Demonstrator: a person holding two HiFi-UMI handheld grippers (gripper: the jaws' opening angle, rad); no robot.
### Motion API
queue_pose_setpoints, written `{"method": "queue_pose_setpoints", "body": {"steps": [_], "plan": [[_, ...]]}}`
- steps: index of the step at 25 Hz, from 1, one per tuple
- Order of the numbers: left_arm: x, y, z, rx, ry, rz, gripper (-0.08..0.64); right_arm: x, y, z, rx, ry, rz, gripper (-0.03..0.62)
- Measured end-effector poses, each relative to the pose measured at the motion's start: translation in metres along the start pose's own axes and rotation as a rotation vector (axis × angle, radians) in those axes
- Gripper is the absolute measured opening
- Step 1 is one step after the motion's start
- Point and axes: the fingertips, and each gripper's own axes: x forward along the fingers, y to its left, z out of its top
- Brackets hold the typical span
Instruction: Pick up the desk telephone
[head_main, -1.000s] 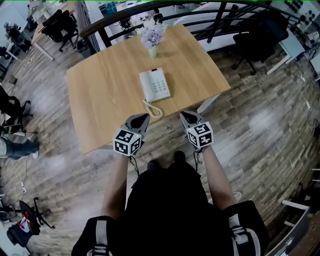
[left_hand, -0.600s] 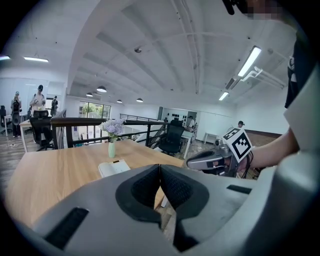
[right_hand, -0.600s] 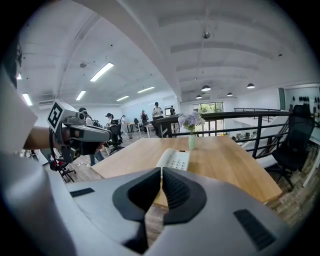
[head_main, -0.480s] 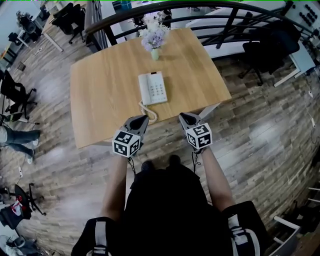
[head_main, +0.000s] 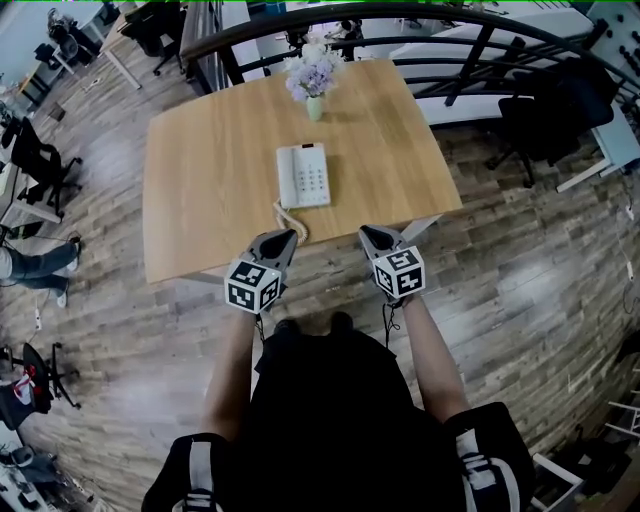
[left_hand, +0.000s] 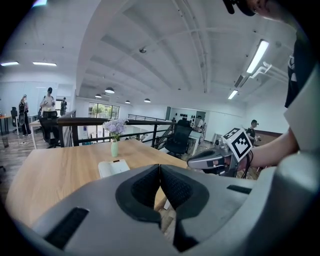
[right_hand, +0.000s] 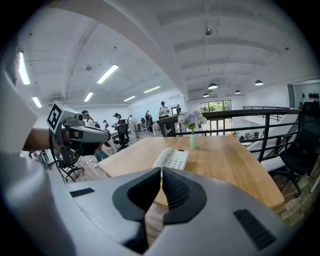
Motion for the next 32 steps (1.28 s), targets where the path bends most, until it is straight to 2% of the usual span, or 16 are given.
{"method": "queue_pose_setpoints", "body": {"steps": [9,16,32], "plan": [[0.005,-0.002,-0.003,-0.018,-0.003,0.031,0.023,0.0,-0.01,-0.003,-0.01,0.008,0.022,0.026],[0.007,0.002,-0.004,-0.017,-0.002,0.019,0.023,0.006,-0.009,-0.003,-0.016,0.022,0.021,0.026],[0.035,0.082,-0.003,-0.052,0.029,-0.047,0.023,0.07,-0.009,0.018,0.001,0.068,-0.027,0.027]]}}
